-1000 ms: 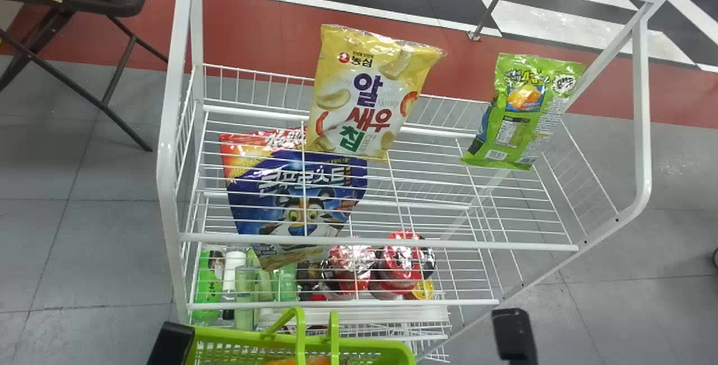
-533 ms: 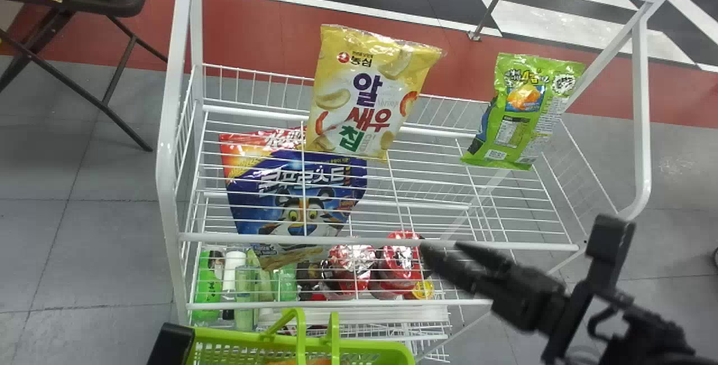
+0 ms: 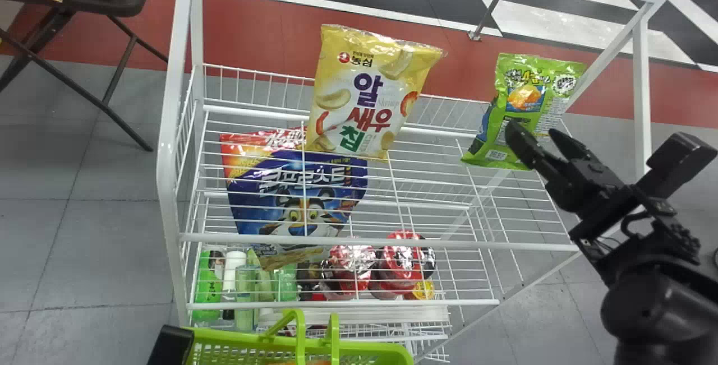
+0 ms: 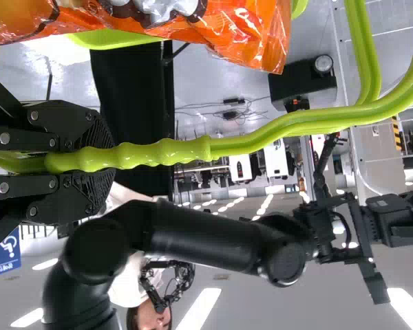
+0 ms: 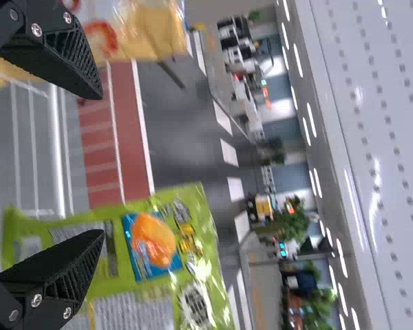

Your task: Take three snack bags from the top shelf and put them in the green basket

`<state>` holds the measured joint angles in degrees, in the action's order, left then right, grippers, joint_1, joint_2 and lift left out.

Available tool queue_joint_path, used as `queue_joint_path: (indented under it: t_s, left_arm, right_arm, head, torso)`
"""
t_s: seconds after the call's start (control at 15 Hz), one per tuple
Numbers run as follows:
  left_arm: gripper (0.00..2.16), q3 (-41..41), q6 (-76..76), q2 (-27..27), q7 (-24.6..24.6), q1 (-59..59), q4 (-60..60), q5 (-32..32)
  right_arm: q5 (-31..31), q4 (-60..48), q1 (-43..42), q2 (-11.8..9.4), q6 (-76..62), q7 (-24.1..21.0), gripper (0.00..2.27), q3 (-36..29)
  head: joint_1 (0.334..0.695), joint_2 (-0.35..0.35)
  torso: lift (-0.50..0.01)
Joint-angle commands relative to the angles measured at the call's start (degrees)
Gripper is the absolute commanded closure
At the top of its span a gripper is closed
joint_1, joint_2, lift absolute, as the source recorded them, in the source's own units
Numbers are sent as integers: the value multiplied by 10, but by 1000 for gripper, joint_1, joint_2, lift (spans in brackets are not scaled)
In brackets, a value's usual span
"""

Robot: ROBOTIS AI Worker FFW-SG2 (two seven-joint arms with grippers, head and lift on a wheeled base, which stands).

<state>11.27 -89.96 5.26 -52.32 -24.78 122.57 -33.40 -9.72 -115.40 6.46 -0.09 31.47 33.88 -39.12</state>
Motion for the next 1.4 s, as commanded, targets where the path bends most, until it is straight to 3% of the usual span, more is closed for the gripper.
queue_joint_path:
  t_s: [0.0, 0.2, 0.53, 0.6, 0.67, 0.73, 0.87, 0.93, 1.13, 1.33]
  left_arm:
    - [1048, 0, -1, -1, 1, -2, 2, 0]
    - [1048, 0, -1, 0, 3, -4, 6, 0]
    - [1048, 0, -1, 0, 5, -3, 7, 0]
    - [1048, 0, -1, 0, 5, -4, 7, -1]
    - [1048, -1, -1, 0, 5, -4, 6, -2]
    - [1048, -2, -1, 0, 5, -4, 6, -2]
    - [1048, -1, -1, 0, 6, -3, 6, -2]
    - [1048, -1, -1, 0, 6, -3, 6, -2]
    - [1048, -2, -1, 0, 10, -4, 6, -2]
    - [1048, -1, -1, 0, 13, -5, 6, -2]
  right_arm:
    - [16, 84, -29, -3, -71, -27, 134, 9]
    - [52, 191, -62, -41, -183, -84, 147, 35]
    - [107, 275, -126, -91, -210, -84, 225, 55]
    - [108, 279, -126, -97, -203, -80, 518, 65]
    - [108, 280, -126, -98, -197, -77, 599, 70]
    - [111, 283, -126, -99, -190, -70, 903, 77]
    - [115, 285, -126, -102, -164, -68, 1720, 87]
    - [114, 286, -126, -106, -153, -65, 1926, 91]
    - [107, 288, -128, -108, -152, -52, 2189, 84]
    - [69, 286, -114, -107, -159, -41, 2196, 69]
  head:
    - [695, -350]
    - [695, -350]
    - [695, -350]
    - [695, -350]
    - [695, -350]
    - [695, -350]
    - [695, -350]
    - [695, -350]
    - [695, -350]
    - [695, -350]
  torso:
    - [-28]
    - [-28]
    - [-28]
    - [-28]
    - [-28]
    - [-28]
    - [-28]
    - [-28]
    - [-28]
    - [-28]
